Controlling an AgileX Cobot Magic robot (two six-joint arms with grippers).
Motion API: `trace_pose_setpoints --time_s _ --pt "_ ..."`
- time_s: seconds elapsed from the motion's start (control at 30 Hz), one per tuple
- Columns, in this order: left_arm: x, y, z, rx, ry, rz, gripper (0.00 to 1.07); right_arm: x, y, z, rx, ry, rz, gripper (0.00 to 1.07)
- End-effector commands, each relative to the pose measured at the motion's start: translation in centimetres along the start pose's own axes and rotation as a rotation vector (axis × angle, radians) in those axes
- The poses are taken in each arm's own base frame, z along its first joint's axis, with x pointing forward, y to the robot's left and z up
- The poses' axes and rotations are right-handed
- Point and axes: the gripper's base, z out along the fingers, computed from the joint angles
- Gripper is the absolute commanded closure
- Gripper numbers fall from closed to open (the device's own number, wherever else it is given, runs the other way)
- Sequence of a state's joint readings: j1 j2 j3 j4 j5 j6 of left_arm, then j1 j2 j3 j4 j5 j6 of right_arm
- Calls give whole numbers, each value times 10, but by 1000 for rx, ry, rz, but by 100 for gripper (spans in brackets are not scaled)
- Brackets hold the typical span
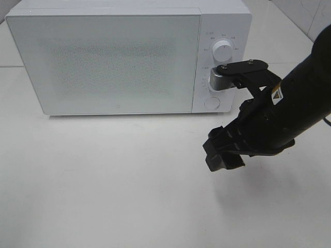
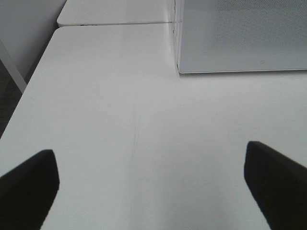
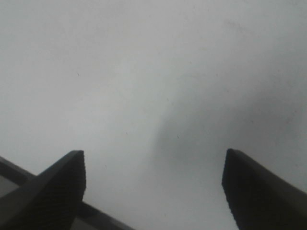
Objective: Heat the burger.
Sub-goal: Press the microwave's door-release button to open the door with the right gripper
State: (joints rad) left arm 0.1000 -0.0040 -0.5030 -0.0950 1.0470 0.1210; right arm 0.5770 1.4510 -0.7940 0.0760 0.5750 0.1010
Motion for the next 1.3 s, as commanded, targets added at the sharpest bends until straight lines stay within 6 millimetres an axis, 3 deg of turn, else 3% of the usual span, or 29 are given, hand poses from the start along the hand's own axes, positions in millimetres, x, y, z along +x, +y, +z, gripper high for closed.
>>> trace_pose_setpoints --time_s 0.03,0.27,0.37,0.6,0.63,0.7,0.73,0.77,0.8,0.83,0.9,0.97,1.07,1.3 --pt "2 -1 -2 -3 -26 -5 6 4 -4 -11 40 145 -40 31" --pt "2 -1 -2 -3 -26 -5 6 15 -5 -19 51 257 -39 31" --pt "2 -1 -2 -3 -26 -5 6 18 -5 -33 53 248 -47 31" --pt "2 -1 -2 -3 -26 -5 6 30 -4 -86 33 106 -56 31" --pt "2 -1 -2 -3 -26 -5 6 30 -4 -86 33 106 -56 31" --pt "2 -1 -2 -3 -26 -5 6 38 -5 -107 25 43 -62 31" --pt "2 -1 -2 -3 -26 -5 6 38 -5 -107 25 43 -62 31" --pt "2 -1 -2 -3 -26 -5 6 45 -5 -124 19 -17 -66 31" --pt "2 -1 -2 -3 -26 -5 6 45 -5 -124 19 -17 -66 31" --pt "2 -1 -2 -3 -26 -5 6 51 -6 -138 11 -79 -76 31" --pt "2 -1 -2 -3 -26 -5 6 55 -6 -145 9 -108 -78 31" --pt "2 -1 -2 -3 -26 -5 6 68 -8 -165 5 -202 -93 31" --pt "2 -1 -2 -3 -26 -5 6 83 -12 -175 22 -260 -108 31" --pt "2 -1 -2 -3 -26 -5 6 118 -25 -174 74 -318 -68 31"
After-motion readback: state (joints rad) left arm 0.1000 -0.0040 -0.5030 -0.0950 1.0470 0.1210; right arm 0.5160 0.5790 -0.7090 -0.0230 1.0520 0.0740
